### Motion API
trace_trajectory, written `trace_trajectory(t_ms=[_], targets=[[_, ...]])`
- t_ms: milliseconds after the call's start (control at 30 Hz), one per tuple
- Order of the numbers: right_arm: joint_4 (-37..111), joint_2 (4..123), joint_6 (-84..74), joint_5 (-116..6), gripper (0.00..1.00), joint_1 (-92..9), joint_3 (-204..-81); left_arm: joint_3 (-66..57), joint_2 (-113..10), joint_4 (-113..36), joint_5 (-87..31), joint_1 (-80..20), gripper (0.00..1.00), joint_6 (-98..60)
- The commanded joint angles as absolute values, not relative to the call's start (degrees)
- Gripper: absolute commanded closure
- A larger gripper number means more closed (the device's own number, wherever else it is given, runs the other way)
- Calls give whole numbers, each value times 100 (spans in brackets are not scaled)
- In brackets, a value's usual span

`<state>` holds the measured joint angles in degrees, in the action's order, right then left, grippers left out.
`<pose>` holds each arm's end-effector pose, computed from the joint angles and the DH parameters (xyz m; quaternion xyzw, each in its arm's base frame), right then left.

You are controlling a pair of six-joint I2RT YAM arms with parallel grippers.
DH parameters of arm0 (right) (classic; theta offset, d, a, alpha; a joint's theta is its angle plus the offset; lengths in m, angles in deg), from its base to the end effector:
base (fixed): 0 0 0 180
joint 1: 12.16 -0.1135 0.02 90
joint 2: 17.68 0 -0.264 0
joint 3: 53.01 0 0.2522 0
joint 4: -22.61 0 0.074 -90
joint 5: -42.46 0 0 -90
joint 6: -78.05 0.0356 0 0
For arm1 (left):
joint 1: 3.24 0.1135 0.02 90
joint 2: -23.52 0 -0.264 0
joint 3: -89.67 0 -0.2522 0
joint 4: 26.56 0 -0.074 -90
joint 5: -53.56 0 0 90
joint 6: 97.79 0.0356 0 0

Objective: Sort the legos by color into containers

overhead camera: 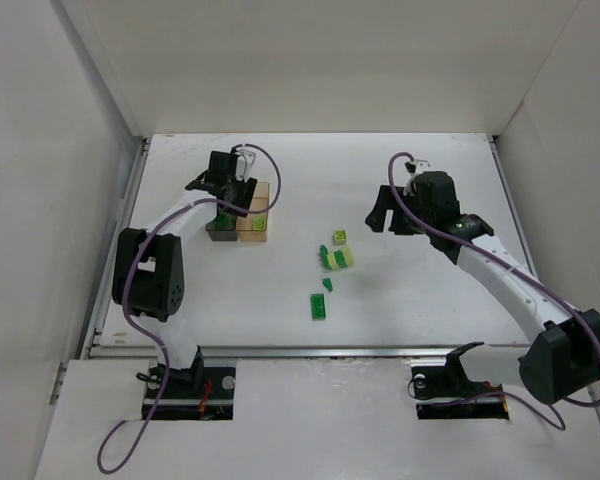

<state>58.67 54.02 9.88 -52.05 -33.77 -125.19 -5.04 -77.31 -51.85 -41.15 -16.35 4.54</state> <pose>0.2578 0.1051 0.3026 -0.0163 0.8887 0.2016 0.4115 0.3858 -0.0868 0.2337 0.1834 0.8900 0.0345 0.4159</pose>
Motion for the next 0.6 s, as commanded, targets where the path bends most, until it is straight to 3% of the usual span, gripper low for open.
trace_trajectory(t_ms=[0, 100, 267, 300, 400, 567], targets=[[5851, 5299, 915, -5124, 15, -3536, -12794, -142, -7229, -5463, -3742, -1660, 40, 337], [5975, 5106, 968, -4974, 15, -3668, -12724, -72, -6816, -5526, -3276, -2020, 40, 555], [6089, 4702, 1213, -4974, 15, -3791, -12216, -1053, -5946, -5982, -1801, -2898, 39, 2492], [6089, 4536, 1301, -4913, 15, -3791, -12145, -1239, -5631, -6105, -1268, -3221, 35, 2812], [6150, 4167, 1476, -4912, 15, -3844, -11881, -1722, -5182, -6641, -614, -3741, 1, 3743], [6264, 3656, 1731, -4859, 15, -4011, -11643, -1865, -5258, -7222, -383, -4955, 1, 4485]])
